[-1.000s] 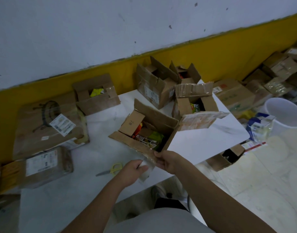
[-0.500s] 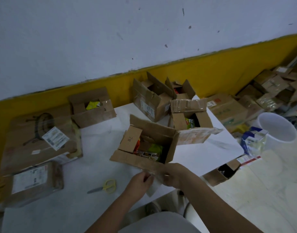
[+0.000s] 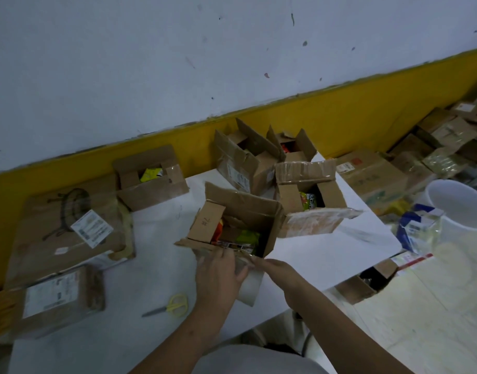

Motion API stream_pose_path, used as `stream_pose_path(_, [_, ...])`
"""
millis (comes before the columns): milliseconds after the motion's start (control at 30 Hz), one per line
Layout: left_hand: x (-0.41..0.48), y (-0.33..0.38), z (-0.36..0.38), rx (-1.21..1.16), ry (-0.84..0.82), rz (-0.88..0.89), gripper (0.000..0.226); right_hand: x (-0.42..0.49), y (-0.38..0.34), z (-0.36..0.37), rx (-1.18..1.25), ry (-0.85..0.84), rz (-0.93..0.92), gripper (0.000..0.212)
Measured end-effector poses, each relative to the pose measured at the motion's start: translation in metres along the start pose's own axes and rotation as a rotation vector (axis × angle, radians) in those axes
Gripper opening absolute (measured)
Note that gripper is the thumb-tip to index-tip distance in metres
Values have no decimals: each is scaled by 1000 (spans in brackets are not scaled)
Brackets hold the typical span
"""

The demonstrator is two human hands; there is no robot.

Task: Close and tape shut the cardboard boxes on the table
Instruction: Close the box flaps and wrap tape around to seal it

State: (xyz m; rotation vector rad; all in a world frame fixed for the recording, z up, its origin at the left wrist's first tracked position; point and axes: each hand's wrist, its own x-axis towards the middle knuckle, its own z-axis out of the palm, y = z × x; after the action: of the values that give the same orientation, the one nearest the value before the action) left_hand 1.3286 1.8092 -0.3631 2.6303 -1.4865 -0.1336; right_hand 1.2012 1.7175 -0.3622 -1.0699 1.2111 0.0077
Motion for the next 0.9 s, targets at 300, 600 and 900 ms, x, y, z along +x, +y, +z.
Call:
stream_pose_path(300, [77, 14, -3, -139, -560, 498, 31, 19, 17, -21, 111, -56, -120, 68])
stream_pose_path(600, [115, 29, -6, -383, -859, 290, 24, 23, 13, -22, -77, 97, -139, 49])
stream_pose_path(900, [125, 40, 7, -350, -879, 309, 36, 32, 37, -14, 2, 20, -98, 52])
